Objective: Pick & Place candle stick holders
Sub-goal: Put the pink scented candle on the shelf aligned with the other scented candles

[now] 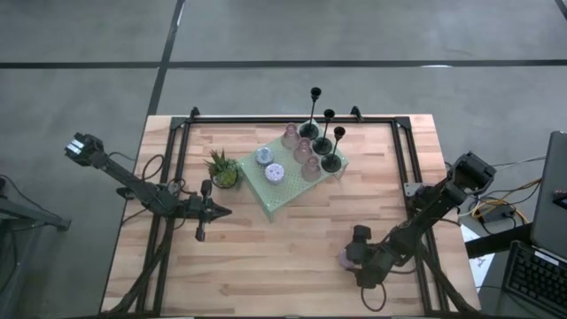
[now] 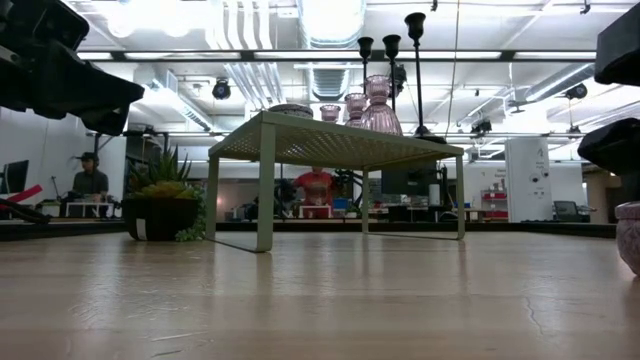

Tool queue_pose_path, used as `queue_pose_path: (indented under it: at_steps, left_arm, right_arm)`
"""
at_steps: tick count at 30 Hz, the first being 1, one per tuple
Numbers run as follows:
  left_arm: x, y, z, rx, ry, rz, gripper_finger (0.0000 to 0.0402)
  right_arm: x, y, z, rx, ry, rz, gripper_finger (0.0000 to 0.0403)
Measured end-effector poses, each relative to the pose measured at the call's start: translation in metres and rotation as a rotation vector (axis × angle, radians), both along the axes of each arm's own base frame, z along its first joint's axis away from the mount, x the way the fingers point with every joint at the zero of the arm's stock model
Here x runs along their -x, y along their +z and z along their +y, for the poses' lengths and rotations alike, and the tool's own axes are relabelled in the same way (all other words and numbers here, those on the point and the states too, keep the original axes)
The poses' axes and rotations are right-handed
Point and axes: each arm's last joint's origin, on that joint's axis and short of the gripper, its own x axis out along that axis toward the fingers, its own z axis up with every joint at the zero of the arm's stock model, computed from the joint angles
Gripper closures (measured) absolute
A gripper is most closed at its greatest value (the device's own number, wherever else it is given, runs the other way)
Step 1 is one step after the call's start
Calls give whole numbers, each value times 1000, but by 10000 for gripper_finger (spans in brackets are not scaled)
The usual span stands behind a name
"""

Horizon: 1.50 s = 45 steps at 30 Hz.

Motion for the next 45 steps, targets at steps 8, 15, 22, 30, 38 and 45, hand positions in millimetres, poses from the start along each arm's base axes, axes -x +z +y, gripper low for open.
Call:
queue_pose_path:
  at_steps: [8,15,22,30,38,45]
  left_arm:
    - [0,0,0,-1,0,1,390]
    - [0,-1,0,-4,0,7,390]
    - [0,-1,0,-5,0,9,390]
    - [0,-1,0,-8,0,12,390]
    - [0,-1,0,-9,0,14,390]
    - [0,-1,0,-9,0,14,390]
  right_arm:
    - [0,5,-1,-4,-8,-21,107]
    - [-8,19,-11,-18,-37,-70,102]
    - [-38,49,-26,-3,-29,-159,100]
    - [-81,94,-56,40,-68,-221,98]
    - [-110,144,-96,94,-143,-281,98]
    - [-124,167,-123,85,-203,-342,99]
